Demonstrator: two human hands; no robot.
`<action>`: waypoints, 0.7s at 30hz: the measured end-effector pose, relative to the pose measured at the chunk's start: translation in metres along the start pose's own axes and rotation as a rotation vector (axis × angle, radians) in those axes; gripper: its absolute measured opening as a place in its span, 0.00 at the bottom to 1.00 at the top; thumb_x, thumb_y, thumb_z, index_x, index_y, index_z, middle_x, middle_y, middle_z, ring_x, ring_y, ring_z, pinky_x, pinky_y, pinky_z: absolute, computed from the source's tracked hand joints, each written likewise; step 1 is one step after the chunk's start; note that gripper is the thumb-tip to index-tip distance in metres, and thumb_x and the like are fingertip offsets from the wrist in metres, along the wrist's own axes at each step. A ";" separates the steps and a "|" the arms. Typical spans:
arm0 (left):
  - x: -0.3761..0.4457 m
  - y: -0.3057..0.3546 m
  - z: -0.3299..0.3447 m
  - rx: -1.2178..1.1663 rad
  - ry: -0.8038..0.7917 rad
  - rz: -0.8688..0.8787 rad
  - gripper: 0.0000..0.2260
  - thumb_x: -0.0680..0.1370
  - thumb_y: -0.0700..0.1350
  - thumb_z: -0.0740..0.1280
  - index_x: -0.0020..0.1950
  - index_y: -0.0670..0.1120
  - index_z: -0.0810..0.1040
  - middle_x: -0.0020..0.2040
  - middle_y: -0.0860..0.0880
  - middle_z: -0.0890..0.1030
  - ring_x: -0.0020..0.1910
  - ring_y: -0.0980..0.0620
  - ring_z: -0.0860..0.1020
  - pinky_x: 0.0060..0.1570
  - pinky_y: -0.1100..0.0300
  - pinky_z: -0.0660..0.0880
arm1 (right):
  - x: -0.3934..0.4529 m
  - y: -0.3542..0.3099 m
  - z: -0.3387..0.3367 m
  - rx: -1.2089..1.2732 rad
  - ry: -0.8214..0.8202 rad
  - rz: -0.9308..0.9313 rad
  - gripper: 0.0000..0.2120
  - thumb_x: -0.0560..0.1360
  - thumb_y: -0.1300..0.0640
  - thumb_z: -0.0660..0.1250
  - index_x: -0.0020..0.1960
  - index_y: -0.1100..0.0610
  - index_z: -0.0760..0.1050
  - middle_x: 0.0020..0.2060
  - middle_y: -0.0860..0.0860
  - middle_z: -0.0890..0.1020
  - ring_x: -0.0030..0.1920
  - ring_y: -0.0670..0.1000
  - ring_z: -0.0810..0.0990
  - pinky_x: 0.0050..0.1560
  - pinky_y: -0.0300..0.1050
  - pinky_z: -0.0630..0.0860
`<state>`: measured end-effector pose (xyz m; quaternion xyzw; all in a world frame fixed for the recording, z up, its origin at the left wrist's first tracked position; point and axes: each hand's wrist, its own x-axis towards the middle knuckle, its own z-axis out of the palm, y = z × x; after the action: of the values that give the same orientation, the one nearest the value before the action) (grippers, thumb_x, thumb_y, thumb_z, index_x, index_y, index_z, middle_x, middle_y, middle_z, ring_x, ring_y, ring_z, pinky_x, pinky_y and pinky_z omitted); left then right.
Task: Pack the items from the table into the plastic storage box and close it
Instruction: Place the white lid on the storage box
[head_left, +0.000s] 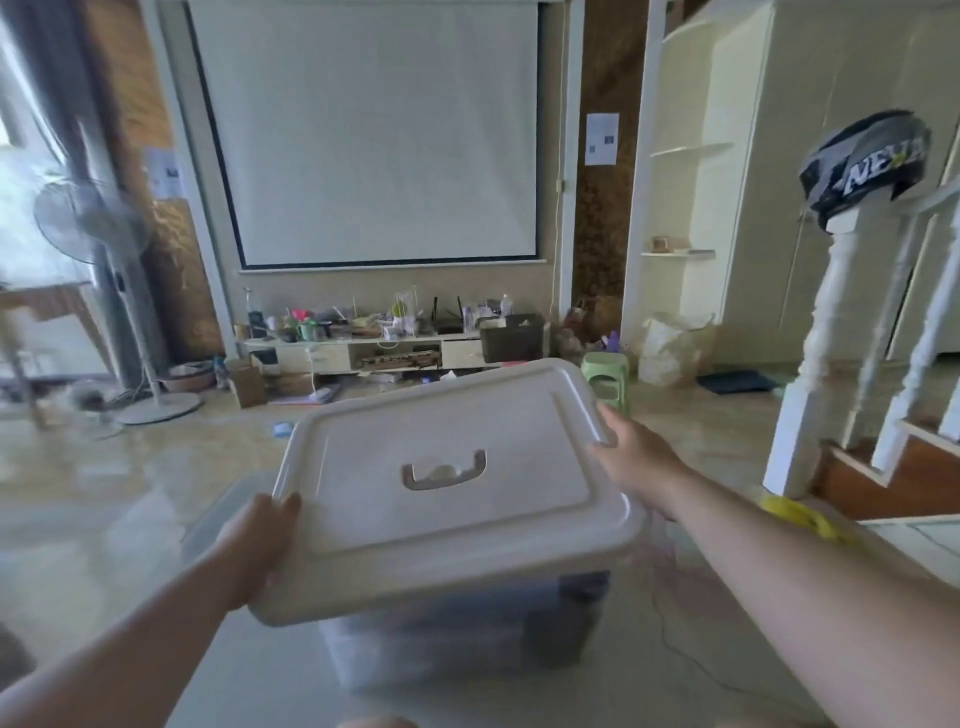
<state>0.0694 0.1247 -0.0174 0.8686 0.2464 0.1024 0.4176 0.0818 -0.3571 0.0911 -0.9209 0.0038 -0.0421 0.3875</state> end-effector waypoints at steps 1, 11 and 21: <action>-0.005 0.001 -0.002 0.006 -0.038 -0.026 0.23 0.78 0.61 0.62 0.55 0.42 0.81 0.48 0.41 0.84 0.47 0.39 0.83 0.50 0.41 0.83 | 0.003 0.007 0.008 -0.073 -0.017 0.016 0.28 0.81 0.51 0.63 0.81 0.48 0.65 0.72 0.52 0.76 0.68 0.57 0.77 0.57 0.46 0.73; 0.052 -0.043 0.042 -0.004 -0.219 -0.095 0.32 0.65 0.72 0.59 0.53 0.51 0.84 0.44 0.45 0.86 0.44 0.41 0.85 0.49 0.41 0.83 | 0.041 0.075 0.053 -0.201 -0.011 0.207 0.13 0.81 0.43 0.62 0.53 0.48 0.81 0.47 0.51 0.85 0.46 0.55 0.82 0.38 0.45 0.70; 0.001 0.046 0.048 -0.141 -0.208 -0.303 0.25 0.82 0.59 0.63 0.62 0.37 0.78 0.49 0.40 0.83 0.41 0.41 0.83 0.35 0.56 0.77 | 0.080 0.087 0.074 0.053 0.014 0.286 0.26 0.83 0.42 0.61 0.78 0.52 0.71 0.72 0.55 0.77 0.64 0.61 0.78 0.59 0.49 0.74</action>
<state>0.1043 0.0683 -0.0124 0.7960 0.3220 -0.0347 0.5113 0.1696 -0.3688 -0.0168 -0.9001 0.1368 0.0069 0.4137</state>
